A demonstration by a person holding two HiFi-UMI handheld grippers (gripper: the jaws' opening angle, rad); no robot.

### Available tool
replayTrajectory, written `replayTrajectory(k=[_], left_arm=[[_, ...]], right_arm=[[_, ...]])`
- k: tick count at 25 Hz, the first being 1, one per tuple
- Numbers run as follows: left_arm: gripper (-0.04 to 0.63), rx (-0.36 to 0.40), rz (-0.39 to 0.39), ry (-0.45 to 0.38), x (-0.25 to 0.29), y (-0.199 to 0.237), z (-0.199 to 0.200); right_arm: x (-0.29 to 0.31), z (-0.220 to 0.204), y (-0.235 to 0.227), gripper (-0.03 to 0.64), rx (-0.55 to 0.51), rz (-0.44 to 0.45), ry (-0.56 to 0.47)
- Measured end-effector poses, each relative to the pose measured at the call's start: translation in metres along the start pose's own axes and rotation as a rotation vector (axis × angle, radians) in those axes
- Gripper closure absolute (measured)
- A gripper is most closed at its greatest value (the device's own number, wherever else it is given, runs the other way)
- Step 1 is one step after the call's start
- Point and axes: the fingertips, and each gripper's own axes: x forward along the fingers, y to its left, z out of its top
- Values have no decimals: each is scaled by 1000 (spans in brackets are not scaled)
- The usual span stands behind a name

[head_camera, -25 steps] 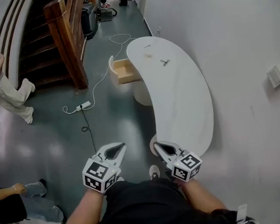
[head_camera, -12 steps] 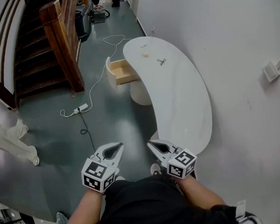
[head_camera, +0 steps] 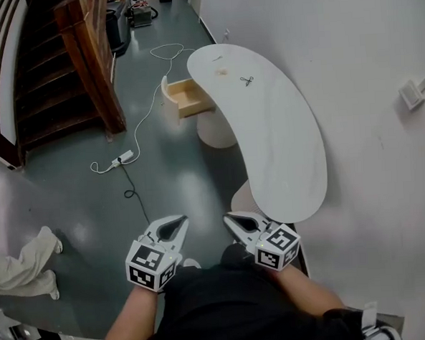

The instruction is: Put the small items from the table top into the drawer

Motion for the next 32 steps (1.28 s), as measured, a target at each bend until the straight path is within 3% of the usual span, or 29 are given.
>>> replayTrajectory(k=[8, 16, 25, 32], left_arm=[[580, -31, -10, -11, 10, 24, 7], [580, -60, 12, 12, 50, 70, 25], [580, -40, 78, -27, 116, 149, 105], [580, -25, 84, 9, 176, 176, 130]], right_arm=[[17, 19, -15, 618, 9, -30, -15], [62, 42, -78, 618, 54, -29, -16], [132, 127, -164, 618, 17, 35, -73], [151, 145, -227, 618, -4, 28, -63]])
